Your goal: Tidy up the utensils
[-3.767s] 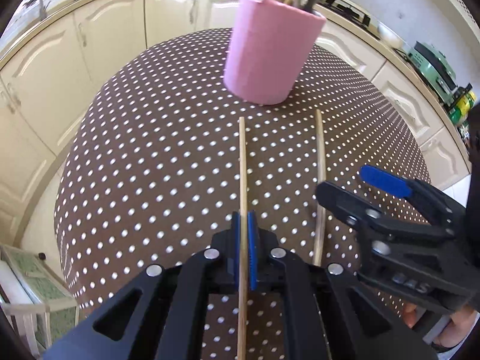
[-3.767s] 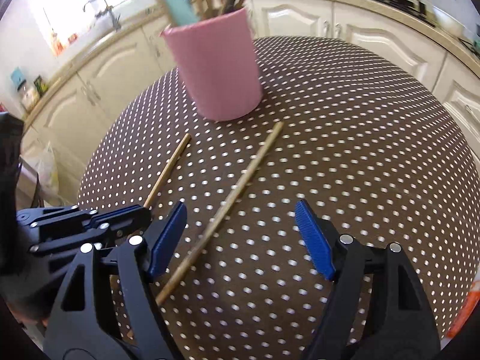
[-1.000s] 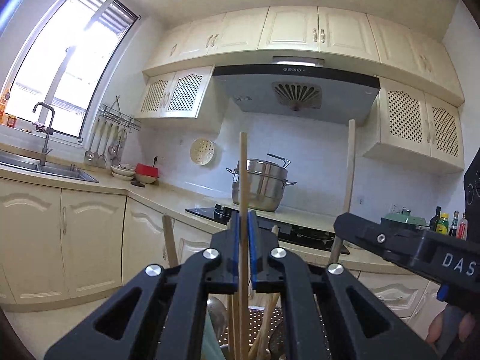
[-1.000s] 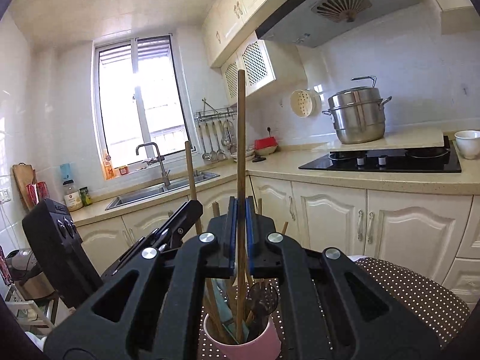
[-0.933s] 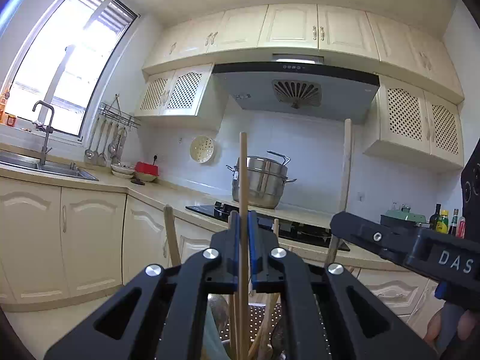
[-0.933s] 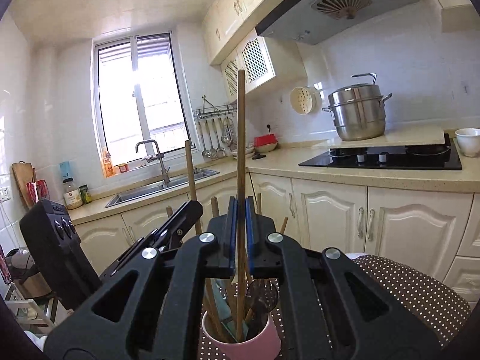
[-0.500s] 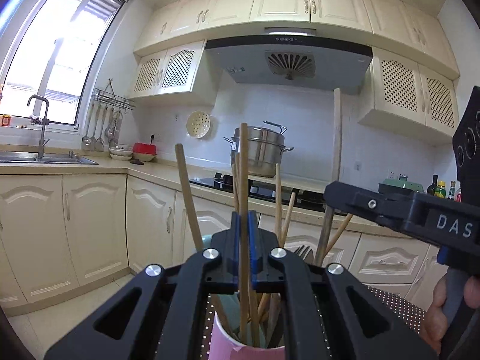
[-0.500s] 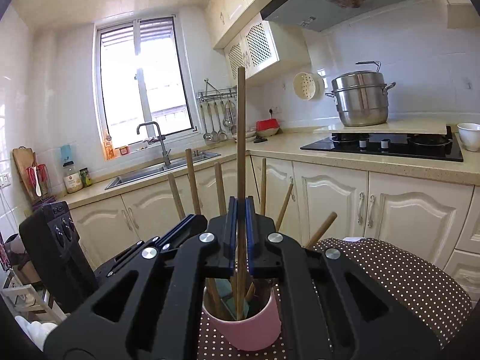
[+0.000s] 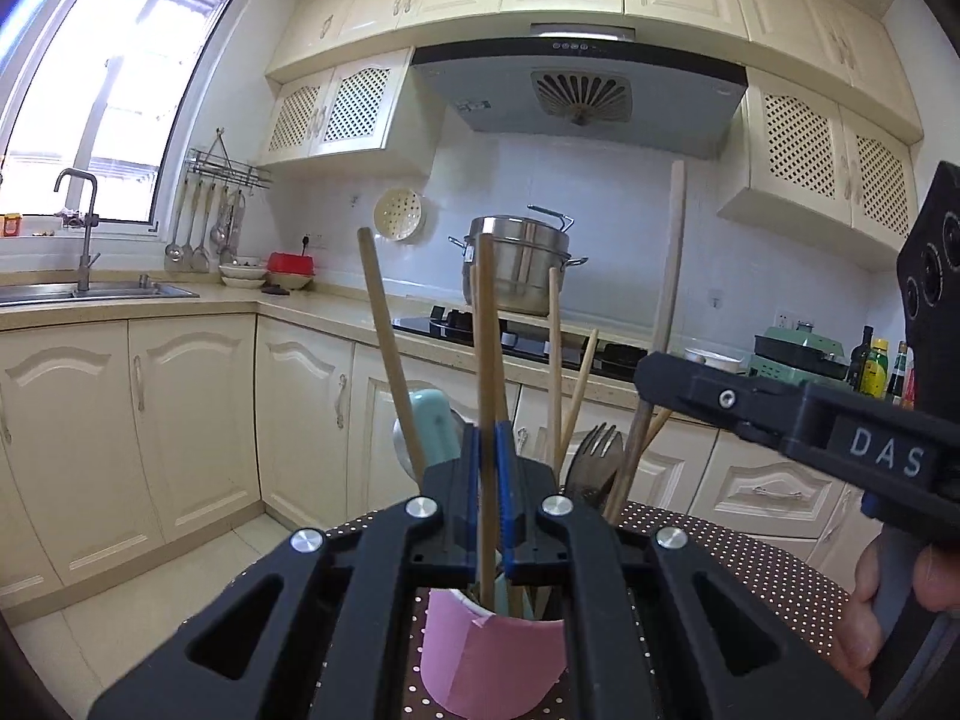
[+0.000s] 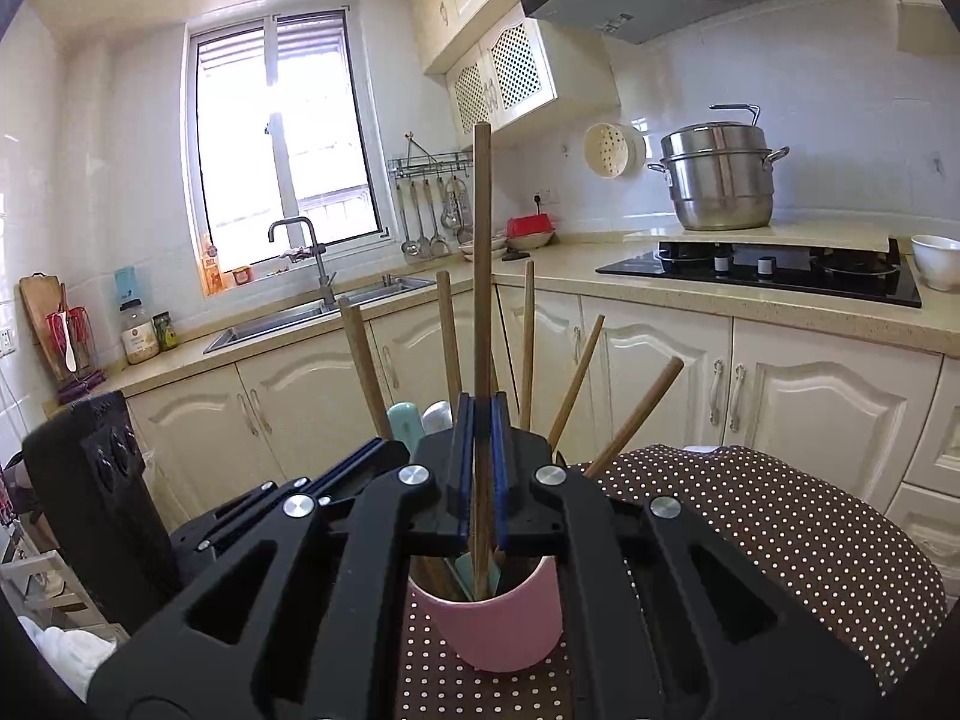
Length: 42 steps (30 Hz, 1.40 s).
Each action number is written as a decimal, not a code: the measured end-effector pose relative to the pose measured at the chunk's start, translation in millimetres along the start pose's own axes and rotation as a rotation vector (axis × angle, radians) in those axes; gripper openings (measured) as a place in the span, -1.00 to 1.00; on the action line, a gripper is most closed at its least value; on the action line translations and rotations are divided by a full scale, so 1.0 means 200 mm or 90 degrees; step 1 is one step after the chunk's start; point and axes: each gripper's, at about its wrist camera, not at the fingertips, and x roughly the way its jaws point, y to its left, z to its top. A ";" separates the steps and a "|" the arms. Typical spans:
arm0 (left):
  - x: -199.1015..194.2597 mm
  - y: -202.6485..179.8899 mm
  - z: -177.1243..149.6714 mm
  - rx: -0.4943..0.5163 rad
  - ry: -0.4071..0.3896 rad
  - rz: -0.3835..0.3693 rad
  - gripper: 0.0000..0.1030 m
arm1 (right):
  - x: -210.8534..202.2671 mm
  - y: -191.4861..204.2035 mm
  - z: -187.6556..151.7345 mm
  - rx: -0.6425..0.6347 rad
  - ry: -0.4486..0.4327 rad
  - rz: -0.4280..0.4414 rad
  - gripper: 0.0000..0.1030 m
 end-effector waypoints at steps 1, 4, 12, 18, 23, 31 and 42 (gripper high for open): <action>-0.01 0.00 0.00 -0.001 0.001 -0.002 -0.89 | 0.00 0.00 0.00 0.001 0.001 -0.001 -0.88; -0.02 0.01 0.00 -0.014 0.010 -0.015 -0.87 | 0.00 0.02 -0.01 0.000 0.007 -0.002 -0.88; -0.12 0.05 0.03 -0.036 0.017 -0.001 -0.03 | 0.02 0.02 -0.05 -0.004 0.025 -0.006 -0.88; -0.19 0.04 0.05 0.012 0.048 0.108 0.30 | 0.04 0.03 -0.09 -0.009 0.041 -0.013 -0.88; -0.24 0.10 0.07 -0.002 0.096 0.141 0.44 | 0.04 0.04 -0.14 -0.008 0.046 -0.022 -0.87; -0.40 0.11 0.15 0.000 0.097 0.162 0.46 | -0.06 0.06 -0.13 0.020 0.034 -0.038 0.00; -0.67 -0.04 0.24 0.043 0.069 0.164 0.58 | -0.38 0.12 -0.09 0.043 -0.012 -0.055 0.13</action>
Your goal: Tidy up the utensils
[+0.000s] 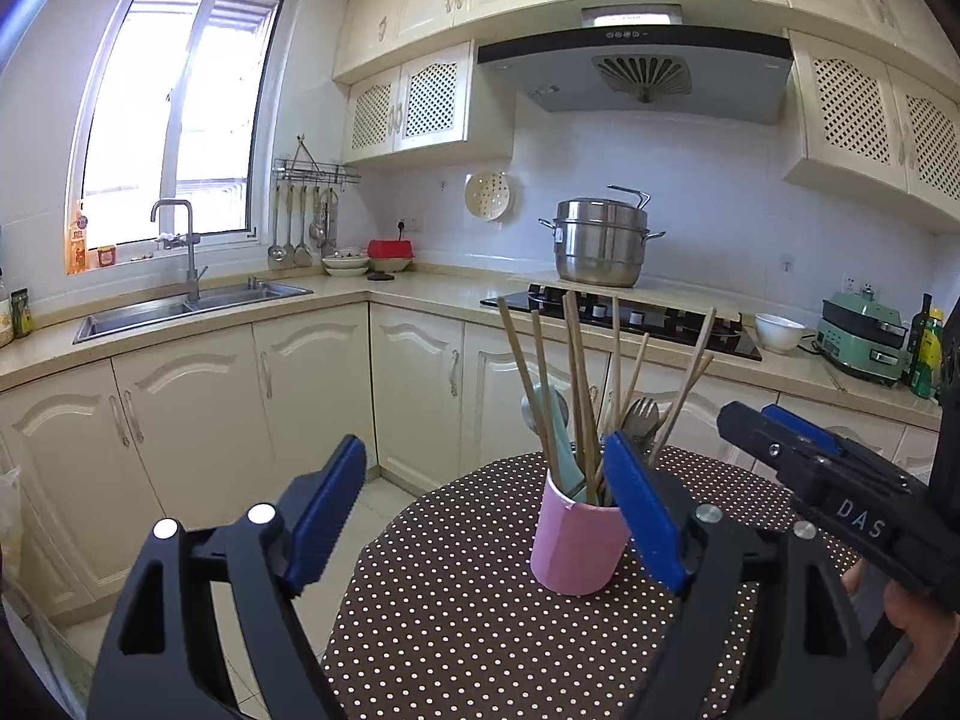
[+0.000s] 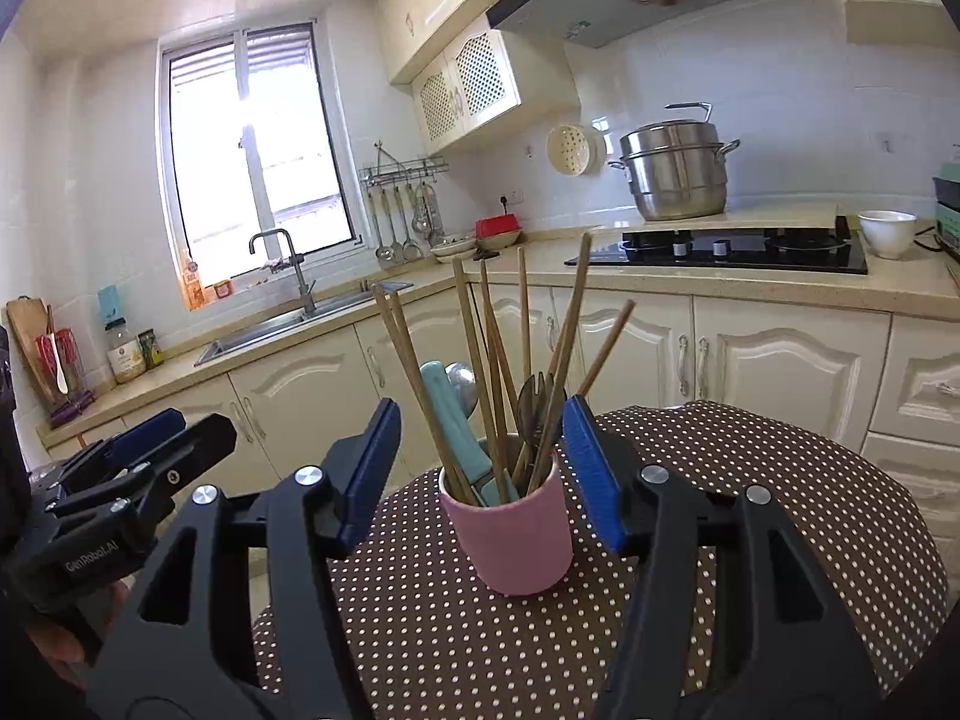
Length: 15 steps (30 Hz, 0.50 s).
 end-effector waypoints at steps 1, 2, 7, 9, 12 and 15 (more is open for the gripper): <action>-0.03 -0.01 0.00 0.004 -0.004 -0.001 0.58 | -0.04 0.00 0.00 0.000 -0.005 -0.003 0.15; -0.06 -0.02 0.00 0.008 -0.010 -0.002 0.58 | -0.08 0.01 0.00 -0.002 -0.011 -0.007 0.17; -0.23 -0.06 0.00 0.011 -0.029 -0.014 0.64 | -0.31 0.10 -0.01 -0.032 -0.041 -0.023 0.31; -0.29 -0.08 0.00 0.013 -0.034 -0.016 0.65 | -0.40 0.15 -0.02 -0.047 -0.052 -0.032 0.39; -0.39 -0.10 0.00 0.025 -0.045 -0.021 0.66 | -0.52 0.20 -0.03 -0.066 -0.063 -0.046 0.44; -0.50 -0.13 0.00 0.037 -0.058 -0.025 0.67 | -0.60 0.26 -0.04 -0.081 -0.065 -0.057 0.50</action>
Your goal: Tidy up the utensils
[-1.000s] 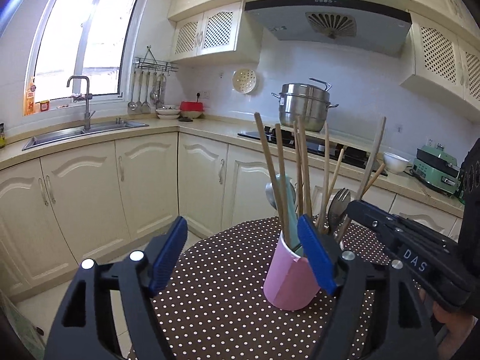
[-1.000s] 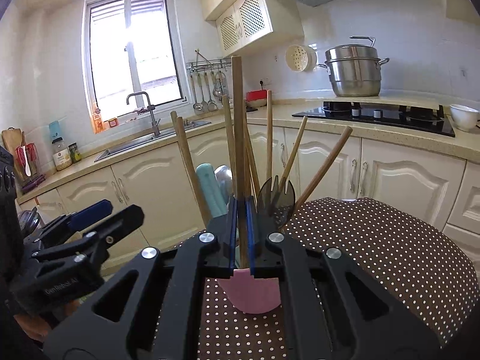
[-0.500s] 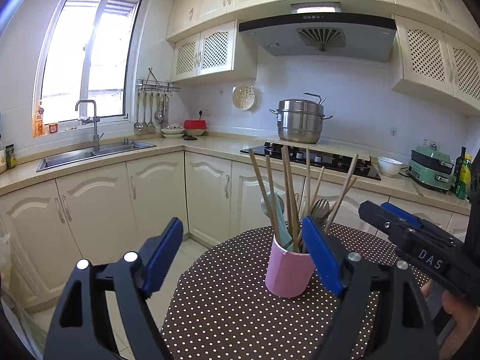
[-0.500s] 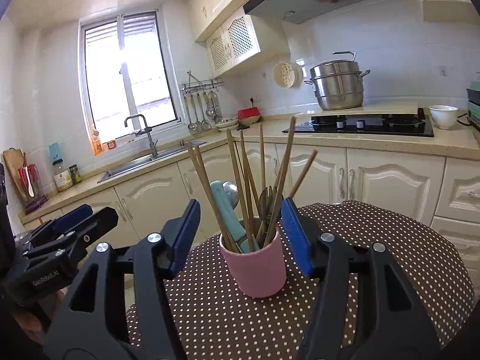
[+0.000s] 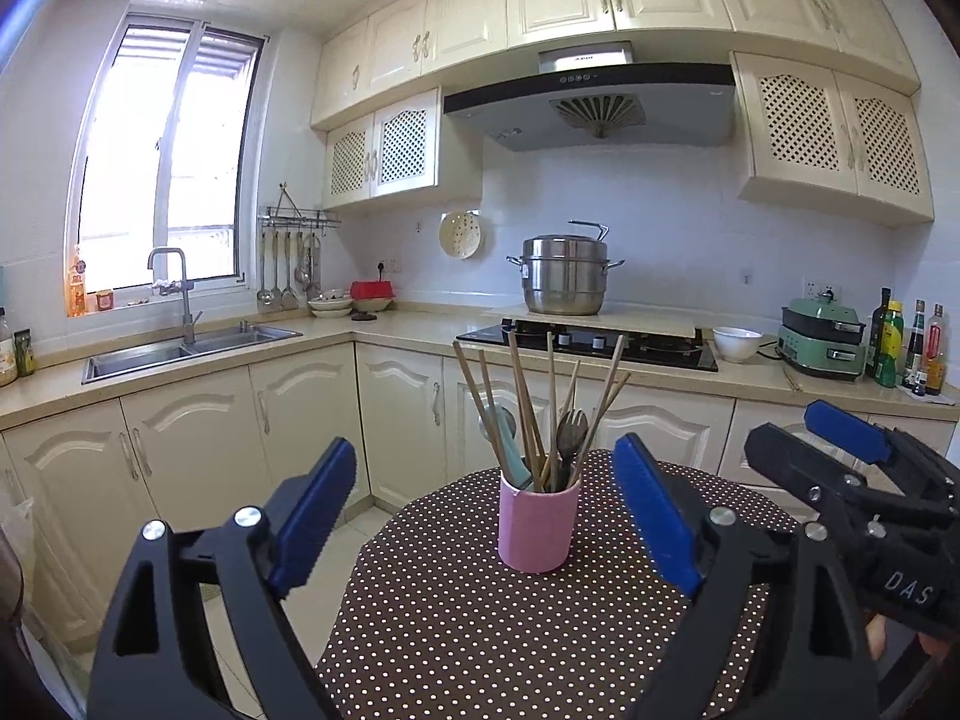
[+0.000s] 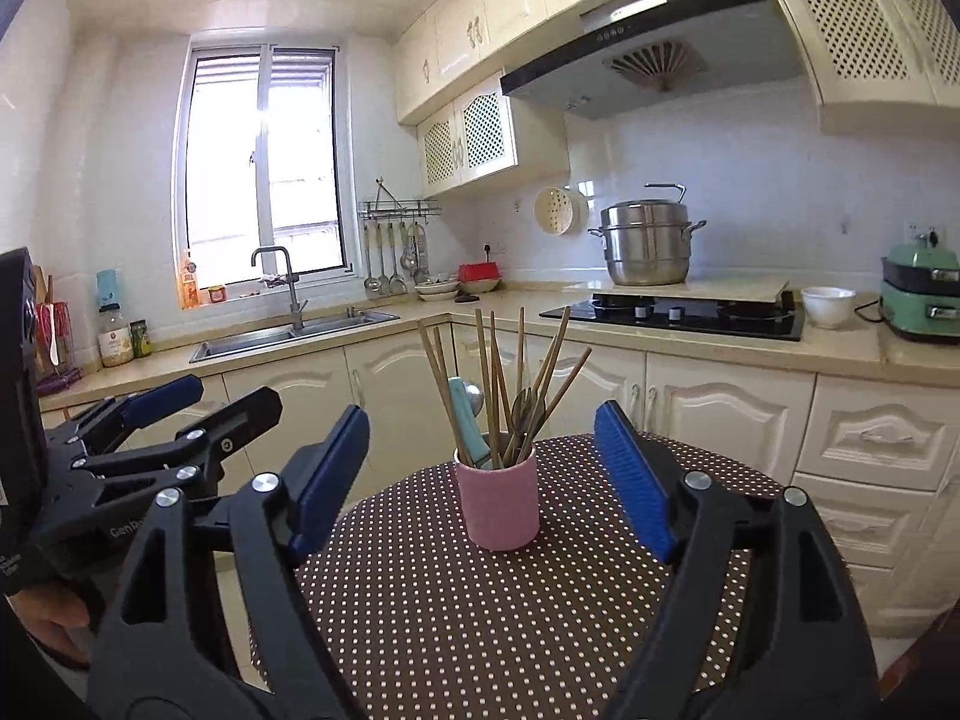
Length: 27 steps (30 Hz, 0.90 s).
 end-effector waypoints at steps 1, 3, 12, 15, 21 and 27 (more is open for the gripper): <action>-0.03 -0.01 0.00 0.005 -0.006 0.000 0.67 | -0.04 0.02 0.00 -0.005 -0.002 -0.002 0.52; -0.11 -0.02 0.01 0.016 -0.015 -0.001 0.67 | -0.10 0.05 0.01 -0.015 -0.006 -0.003 0.54; -0.38 -0.07 0.01 0.029 -0.053 0.005 0.67 | -0.31 0.14 0.02 -0.028 -0.025 -0.022 0.59; -0.43 -0.09 0.03 0.022 -0.062 -0.004 0.67 | -0.38 0.15 0.02 -0.044 -0.039 -0.038 0.61; -0.52 -0.12 0.04 0.017 -0.084 -0.010 0.67 | -0.47 0.16 0.04 -0.052 -0.054 -0.053 0.63; -0.57 -0.12 0.05 0.018 -0.093 -0.009 0.67 | -0.49 0.17 0.05 -0.053 -0.056 -0.053 0.66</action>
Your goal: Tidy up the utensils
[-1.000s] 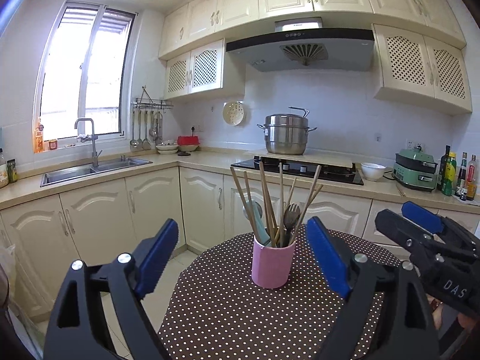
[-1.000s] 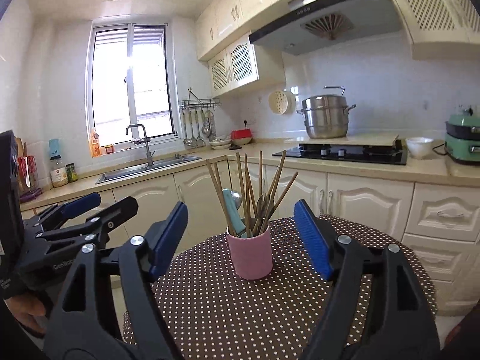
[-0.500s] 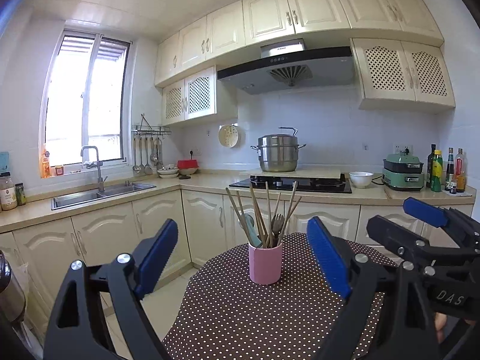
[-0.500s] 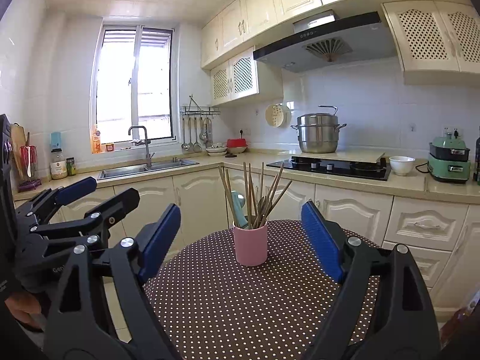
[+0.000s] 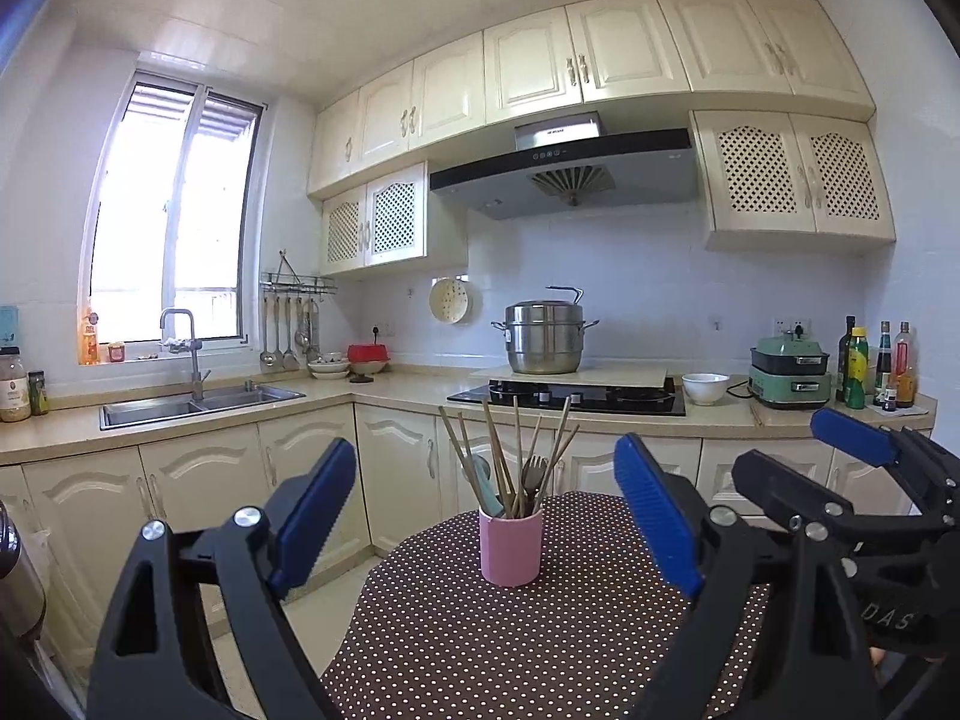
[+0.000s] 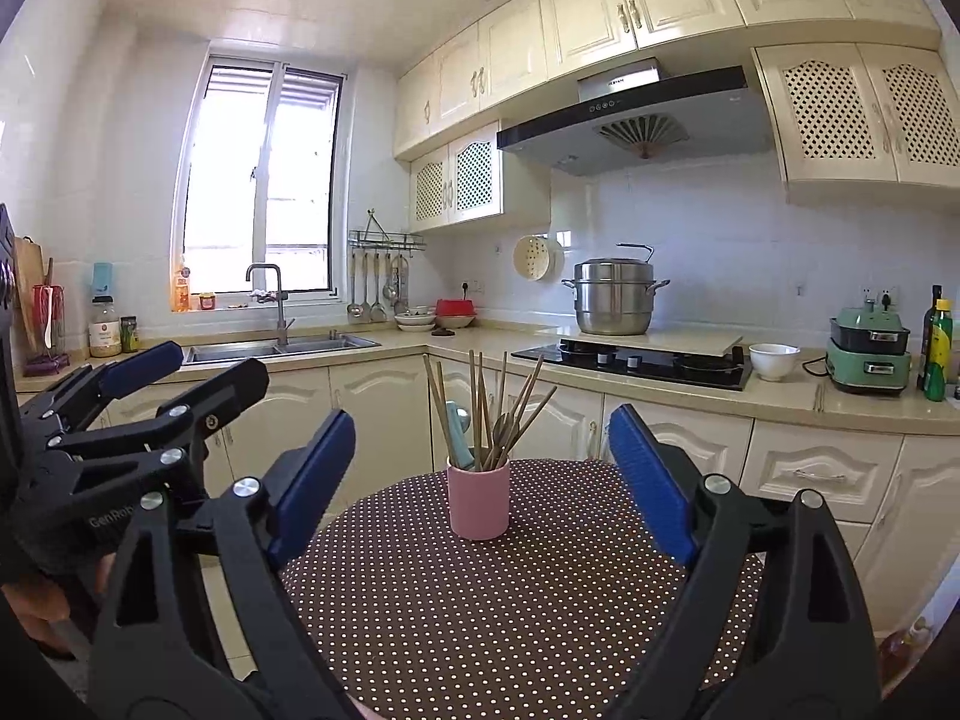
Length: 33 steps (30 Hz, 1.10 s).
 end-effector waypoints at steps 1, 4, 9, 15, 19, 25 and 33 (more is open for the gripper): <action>0.00 0.00 0.00 0.000 -0.001 -0.001 0.67 | 0.00 0.00 0.00 -0.001 0.000 0.000 0.66; -0.02 0.00 0.00 -0.005 -0.001 -0.005 0.67 | -0.01 0.00 0.00 0.000 0.001 0.001 0.66; -0.02 0.00 0.00 -0.005 0.002 -0.006 0.67 | -0.02 0.00 0.00 -0.001 0.001 0.000 0.66; -0.03 -0.01 0.01 -0.001 -0.006 0.001 0.67 | -0.03 0.00 0.00 0.001 0.002 0.003 0.66; -0.04 -0.01 0.00 0.000 -0.012 0.006 0.67 | -0.03 0.01 -0.01 0.002 0.003 0.005 0.66; -0.03 -0.02 0.00 0.000 -0.011 0.007 0.67 | -0.03 0.01 -0.01 0.004 0.007 0.007 0.66; -0.03 -0.01 0.00 -0.001 -0.011 0.007 0.67 | -0.03 0.00 -0.01 0.005 0.008 0.007 0.67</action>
